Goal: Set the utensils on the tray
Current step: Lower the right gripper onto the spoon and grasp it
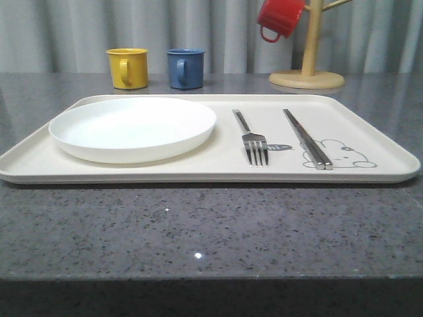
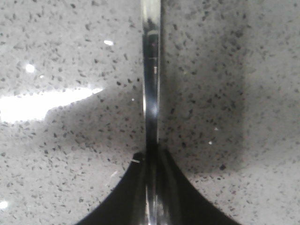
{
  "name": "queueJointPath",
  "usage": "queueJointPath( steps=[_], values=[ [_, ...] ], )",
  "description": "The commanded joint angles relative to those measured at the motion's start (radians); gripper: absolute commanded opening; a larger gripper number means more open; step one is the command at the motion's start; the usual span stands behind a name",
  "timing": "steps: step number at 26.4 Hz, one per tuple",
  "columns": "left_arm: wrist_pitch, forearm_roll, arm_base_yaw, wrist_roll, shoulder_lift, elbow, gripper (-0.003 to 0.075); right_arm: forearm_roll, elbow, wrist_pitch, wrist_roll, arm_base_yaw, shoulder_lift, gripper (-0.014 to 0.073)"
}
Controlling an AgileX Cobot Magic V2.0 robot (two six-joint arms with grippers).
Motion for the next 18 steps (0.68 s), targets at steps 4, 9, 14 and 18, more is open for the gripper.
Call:
queueJointPath(
  steps=[4, 9, 14, 18],
  values=[
    [-0.087, -0.011, 0.002, -0.009, 0.010, -0.028, -0.0019, -0.010, -0.030, 0.030, 0.000, -0.008, -0.080, -0.0036],
    [-0.087, -0.011, 0.002, -0.009, 0.010, -0.028, -0.0019, 0.031, -0.030, 0.067, 0.059, -0.003, -0.136, -0.0036],
    [-0.087, -0.011, 0.002, -0.009, 0.010, -0.028, -0.0019, 0.062, -0.030, 0.096, 0.078, 0.022, -0.191, -0.0036],
    [-0.087, -0.011, 0.002, -0.009, 0.010, -0.028, -0.0019, 0.068, -0.030, 0.109, 0.111, 0.068, -0.228, -0.0036]
  ],
)
